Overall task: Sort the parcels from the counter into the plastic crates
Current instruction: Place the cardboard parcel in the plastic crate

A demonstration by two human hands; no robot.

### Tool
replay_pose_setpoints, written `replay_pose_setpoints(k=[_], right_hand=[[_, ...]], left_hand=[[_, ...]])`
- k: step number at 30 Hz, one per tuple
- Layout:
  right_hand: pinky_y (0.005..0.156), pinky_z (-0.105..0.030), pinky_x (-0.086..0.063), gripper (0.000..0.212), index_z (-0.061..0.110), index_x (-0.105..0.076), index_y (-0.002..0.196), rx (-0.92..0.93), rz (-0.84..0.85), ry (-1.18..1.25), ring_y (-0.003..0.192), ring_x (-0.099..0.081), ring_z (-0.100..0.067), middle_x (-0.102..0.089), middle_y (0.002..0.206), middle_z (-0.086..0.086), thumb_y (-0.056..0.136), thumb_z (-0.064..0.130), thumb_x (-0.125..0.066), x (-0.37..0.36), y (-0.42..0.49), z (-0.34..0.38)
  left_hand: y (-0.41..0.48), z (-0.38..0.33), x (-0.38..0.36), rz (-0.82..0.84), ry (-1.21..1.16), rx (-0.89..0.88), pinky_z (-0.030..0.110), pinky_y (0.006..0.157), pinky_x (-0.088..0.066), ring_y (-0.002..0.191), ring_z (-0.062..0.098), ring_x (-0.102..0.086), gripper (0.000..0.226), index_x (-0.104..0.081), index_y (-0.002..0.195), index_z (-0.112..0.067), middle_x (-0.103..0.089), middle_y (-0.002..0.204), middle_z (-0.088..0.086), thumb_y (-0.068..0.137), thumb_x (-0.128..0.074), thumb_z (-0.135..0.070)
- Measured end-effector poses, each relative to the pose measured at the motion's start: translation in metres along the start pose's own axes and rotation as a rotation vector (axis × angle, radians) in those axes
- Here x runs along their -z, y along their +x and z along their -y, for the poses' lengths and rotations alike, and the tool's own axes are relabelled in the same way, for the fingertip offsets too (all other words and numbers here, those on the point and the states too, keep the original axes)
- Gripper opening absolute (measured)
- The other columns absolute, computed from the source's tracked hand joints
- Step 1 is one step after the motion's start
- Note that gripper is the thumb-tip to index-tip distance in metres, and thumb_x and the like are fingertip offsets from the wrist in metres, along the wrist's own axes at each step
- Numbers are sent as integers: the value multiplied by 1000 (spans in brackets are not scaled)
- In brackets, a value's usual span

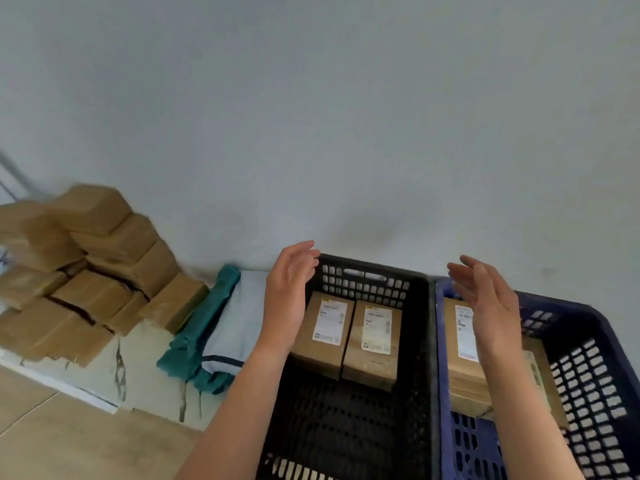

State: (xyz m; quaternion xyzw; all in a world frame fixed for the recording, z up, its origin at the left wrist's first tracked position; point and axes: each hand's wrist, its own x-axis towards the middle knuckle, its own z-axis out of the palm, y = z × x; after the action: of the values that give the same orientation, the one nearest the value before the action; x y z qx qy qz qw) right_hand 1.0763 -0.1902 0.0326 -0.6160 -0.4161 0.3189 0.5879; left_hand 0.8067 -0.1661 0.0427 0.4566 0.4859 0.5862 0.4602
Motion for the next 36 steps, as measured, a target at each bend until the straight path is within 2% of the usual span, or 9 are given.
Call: replay_pose_setpoints(k=[3, 8, 11, 14, 17, 21, 28, 36], right_hand=[[109, -32, -50, 37, 20, -65, 134, 10, 49, -6, 116, -68, -6, -74, 123, 4, 114, 32, -37, -52, -14, 13], [112, -41, -49, 38, 21, -66, 134, 41, 133, -22, 119, -68, -12, -75, 123, 2, 112, 37, -39, -148, -51, 36], [108, -37, -50, 35, 24, -68, 130, 45, 197, -20, 115, -70, -10, -76, 118, 6, 112, 37, -41, -209, -79, 55], [103, -31, -50, 35, 24, -69, 130, 60, 270, -7, 115, -70, -10, -77, 116, 7, 112, 35, -42, -268, -107, 72], [105, -34, -51, 34, 18, -67, 132, 85, 341, 29, 116, -70, -11, -76, 118, 1, 113, 31, -42, -325, -131, 84], [107, -39, -52, 33, 14, -66, 133, 130, 460, 39, 115, -70, -13, -75, 118, -4, 113, 25, -42, -398, -165, 97], [108, -46, -53, 29, 17, -69, 127, 147, 642, 47, 112, -72, -14, -77, 114, -3, 112, 25, -46, -502, -206, 110], [109, -48, -52, 25, 28, -72, 114, 106, 777, 49, 111, -71, -16, -79, 107, 1, 111, 23, -47, -614, -222, 98]], left_hand=[[4, -10, 60, -80, -7, -11, 32, 109, -52, 118, 11, -69, 21, -71, 123, -22, -76, 115, -6, 107, -57, -22], [6, -31, 173, -214, -30, -5, 33, 108, -53, 114, 11, -70, 23, -71, 122, -20, -76, 113, -4, 108, -54, -18], [2, -42, 242, -283, -28, -15, 31, 107, -53, 114, 10, -70, 23, -71, 122, -21, -76, 113, -6, 109, -53, -20], [-4, -53, 309, -332, -20, -30, 32, 107, -53, 115, 12, -69, 24, -70, 123, -21, -75, 115, -2, 109, -51, -19], [-12, -62, 370, -402, -31, -37, 33, 104, -56, 109, 15, -71, 24, -71, 121, -21, -75, 109, -2, 109, -50, -17], [-27, -70, 443, -512, -39, -38, 35, 103, -57, 108, 14, -71, 24, -71, 121, -23, -75, 111, -1, 110, -50, -19], [-45, -73, 533, -683, -44, -48, 36, 100, -59, 107, 21, -72, 25, -71, 120, -20, -75, 111, 4, 110, -49, -16], [-24, -68, 598, -771, 28, -22, 35, 98, -59, 105, 19, -72, 25, -72, 117, -20, -76, 106, 1, 109, -50, -16]])
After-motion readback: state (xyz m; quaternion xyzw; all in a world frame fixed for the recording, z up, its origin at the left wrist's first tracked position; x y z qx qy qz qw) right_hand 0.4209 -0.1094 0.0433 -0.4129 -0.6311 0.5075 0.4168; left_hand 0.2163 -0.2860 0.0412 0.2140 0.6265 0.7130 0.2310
